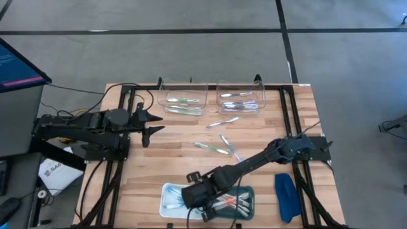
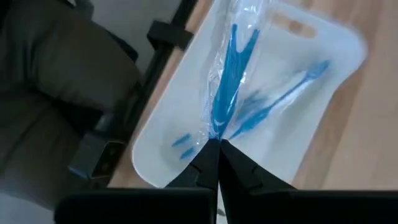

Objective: Pick & Place Toothbrushes
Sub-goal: Put the blue toothbrush into the white bin

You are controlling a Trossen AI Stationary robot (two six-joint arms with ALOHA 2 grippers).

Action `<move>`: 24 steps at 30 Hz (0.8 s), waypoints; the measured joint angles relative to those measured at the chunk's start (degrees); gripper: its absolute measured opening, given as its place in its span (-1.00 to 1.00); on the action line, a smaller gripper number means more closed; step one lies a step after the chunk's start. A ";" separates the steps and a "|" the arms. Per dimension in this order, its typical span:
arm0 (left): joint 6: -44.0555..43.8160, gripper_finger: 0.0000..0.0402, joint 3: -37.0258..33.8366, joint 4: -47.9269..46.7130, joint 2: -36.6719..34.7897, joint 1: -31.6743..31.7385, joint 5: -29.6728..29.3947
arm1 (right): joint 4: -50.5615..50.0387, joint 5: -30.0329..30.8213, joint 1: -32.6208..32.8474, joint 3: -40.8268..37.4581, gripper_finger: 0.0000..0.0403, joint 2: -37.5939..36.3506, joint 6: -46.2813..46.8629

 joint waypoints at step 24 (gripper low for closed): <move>-0.09 -0.16 0.00 -0.14 0.02 0.00 0.02 | 4.73 -1.16 -1.98 -0.20 -1.00 2.09 -17.90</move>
